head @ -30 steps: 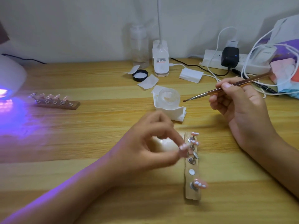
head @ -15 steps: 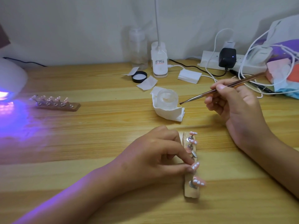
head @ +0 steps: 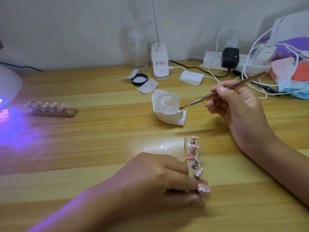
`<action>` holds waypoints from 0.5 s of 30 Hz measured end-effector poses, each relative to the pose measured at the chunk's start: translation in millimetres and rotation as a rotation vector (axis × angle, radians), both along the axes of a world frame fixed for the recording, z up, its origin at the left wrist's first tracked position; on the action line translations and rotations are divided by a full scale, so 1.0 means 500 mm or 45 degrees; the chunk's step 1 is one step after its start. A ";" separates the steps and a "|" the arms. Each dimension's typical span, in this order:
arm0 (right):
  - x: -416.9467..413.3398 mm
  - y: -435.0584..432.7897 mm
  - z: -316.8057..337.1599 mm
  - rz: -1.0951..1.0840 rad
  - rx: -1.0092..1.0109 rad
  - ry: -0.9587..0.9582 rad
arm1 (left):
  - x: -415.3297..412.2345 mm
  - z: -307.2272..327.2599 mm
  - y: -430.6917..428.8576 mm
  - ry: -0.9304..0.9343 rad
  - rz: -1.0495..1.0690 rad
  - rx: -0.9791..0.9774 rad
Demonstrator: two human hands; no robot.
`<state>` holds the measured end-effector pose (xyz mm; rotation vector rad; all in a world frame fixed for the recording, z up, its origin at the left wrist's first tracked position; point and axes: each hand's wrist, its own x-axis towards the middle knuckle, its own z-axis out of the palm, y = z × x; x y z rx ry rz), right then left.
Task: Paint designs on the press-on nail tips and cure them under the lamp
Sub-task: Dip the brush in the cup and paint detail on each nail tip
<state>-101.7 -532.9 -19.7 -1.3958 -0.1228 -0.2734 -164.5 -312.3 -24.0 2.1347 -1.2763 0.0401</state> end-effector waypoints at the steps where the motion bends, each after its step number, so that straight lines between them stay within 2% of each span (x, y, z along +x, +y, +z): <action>1: 0.000 0.000 0.000 0.000 -0.003 -0.003 | 0.000 0.000 -0.001 -0.064 -0.006 -0.004; 5: -0.003 -0.002 0.002 0.006 -0.014 -0.055 | -0.005 0.000 -0.005 -0.453 0.005 -0.033; 7: -0.004 -0.001 0.004 -0.004 -0.031 -0.103 | -0.009 0.005 -0.013 -0.436 0.009 -0.158; 10: -0.005 0.000 0.004 -0.048 -0.077 -0.168 | 0.002 0.011 -0.017 0.023 0.080 -0.517; 15: -0.011 0.001 0.001 -0.037 -0.145 -0.214 | 0.055 0.007 -0.002 0.779 0.572 -1.006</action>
